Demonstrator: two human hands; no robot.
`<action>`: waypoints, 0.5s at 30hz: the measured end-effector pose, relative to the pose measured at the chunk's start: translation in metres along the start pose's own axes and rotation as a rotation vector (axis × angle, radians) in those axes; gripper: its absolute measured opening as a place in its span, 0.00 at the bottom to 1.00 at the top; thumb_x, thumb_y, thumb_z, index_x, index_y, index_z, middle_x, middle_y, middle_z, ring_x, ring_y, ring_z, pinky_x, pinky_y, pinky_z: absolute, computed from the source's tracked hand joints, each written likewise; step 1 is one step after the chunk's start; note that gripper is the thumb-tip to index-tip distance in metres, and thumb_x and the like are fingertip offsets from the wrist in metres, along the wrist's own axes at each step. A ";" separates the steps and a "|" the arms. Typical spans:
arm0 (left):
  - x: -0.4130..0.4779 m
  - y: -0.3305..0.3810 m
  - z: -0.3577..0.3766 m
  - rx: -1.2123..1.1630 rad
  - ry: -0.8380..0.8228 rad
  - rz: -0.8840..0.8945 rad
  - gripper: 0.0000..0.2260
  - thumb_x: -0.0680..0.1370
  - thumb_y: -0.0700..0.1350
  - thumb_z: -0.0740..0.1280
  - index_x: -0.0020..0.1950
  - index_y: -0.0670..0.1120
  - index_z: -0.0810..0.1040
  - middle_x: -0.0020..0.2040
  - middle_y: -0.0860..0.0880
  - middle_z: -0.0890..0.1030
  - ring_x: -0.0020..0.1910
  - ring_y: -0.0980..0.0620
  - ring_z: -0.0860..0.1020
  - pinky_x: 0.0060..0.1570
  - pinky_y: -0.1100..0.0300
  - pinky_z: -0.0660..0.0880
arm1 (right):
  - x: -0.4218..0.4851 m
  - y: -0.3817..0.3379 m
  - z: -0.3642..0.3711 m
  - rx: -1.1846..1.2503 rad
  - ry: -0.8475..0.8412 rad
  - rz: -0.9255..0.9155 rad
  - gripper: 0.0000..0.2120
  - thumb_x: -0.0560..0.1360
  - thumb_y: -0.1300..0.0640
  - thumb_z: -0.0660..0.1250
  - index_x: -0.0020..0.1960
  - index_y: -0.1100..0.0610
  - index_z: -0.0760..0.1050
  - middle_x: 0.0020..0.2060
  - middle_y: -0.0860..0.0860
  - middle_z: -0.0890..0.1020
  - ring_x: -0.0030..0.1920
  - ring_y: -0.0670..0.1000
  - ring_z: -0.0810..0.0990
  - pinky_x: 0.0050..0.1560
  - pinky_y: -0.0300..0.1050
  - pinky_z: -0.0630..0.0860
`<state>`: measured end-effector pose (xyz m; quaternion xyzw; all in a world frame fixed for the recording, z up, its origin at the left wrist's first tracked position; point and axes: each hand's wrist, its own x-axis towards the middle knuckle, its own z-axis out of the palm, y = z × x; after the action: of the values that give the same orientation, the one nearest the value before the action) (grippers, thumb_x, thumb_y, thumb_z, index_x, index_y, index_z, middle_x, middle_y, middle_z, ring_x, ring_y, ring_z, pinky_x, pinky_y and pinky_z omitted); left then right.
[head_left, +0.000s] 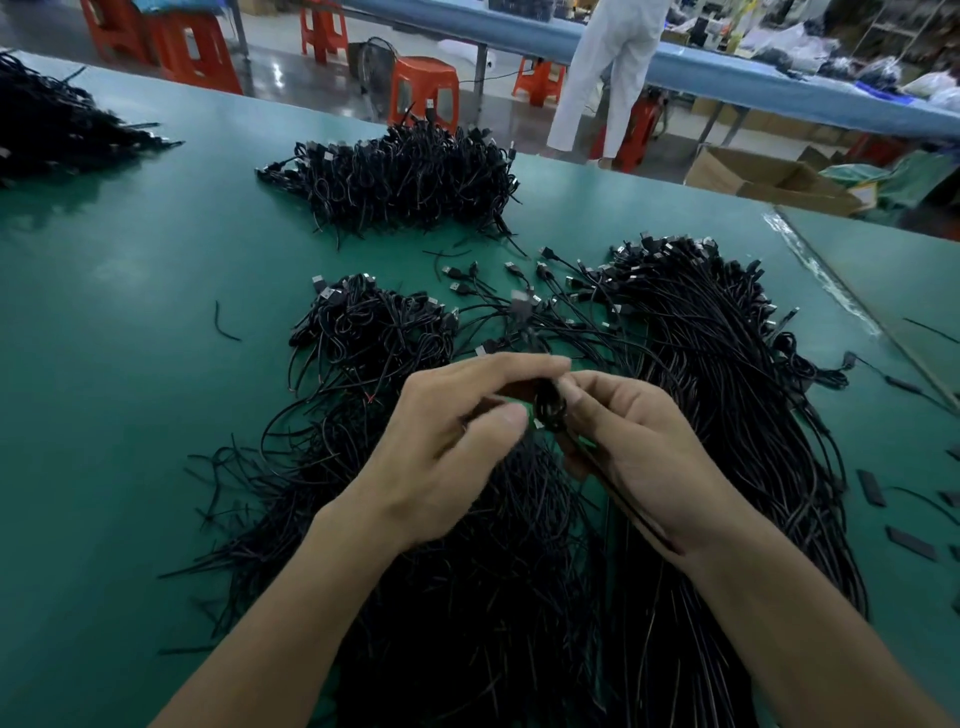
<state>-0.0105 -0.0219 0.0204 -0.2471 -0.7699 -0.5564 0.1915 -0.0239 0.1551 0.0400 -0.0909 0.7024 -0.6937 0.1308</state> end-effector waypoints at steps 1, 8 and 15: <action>0.000 0.001 0.000 -0.045 0.023 -0.050 0.15 0.78 0.47 0.63 0.61 0.48 0.82 0.45 0.60 0.83 0.40 0.59 0.80 0.41 0.69 0.74 | 0.000 0.000 0.000 -0.010 0.008 -0.007 0.21 0.73 0.50 0.66 0.53 0.69 0.76 0.36 0.56 0.72 0.32 0.53 0.64 0.32 0.47 0.61; 0.006 -0.002 0.001 -0.269 0.072 -0.367 0.08 0.73 0.37 0.76 0.49 0.48 0.83 0.44 0.50 0.86 0.39 0.53 0.85 0.41 0.63 0.80 | 0.006 0.004 0.001 -0.148 0.073 -0.075 0.05 0.79 0.58 0.67 0.45 0.57 0.79 0.32 0.48 0.78 0.33 0.46 0.74 0.37 0.39 0.71; 0.022 -0.023 -0.010 -0.094 0.199 -0.482 0.10 0.76 0.34 0.71 0.46 0.51 0.80 0.43 0.51 0.86 0.41 0.51 0.84 0.43 0.59 0.82 | 0.010 0.026 -0.027 -0.662 0.209 -0.111 0.01 0.79 0.52 0.68 0.50 0.47 0.78 0.42 0.42 0.82 0.44 0.38 0.79 0.45 0.33 0.76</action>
<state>-0.0414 -0.0333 0.0186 -0.0095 -0.7571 -0.6428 0.1165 -0.0405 0.1776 0.0134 -0.0950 0.8928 -0.4401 -0.0161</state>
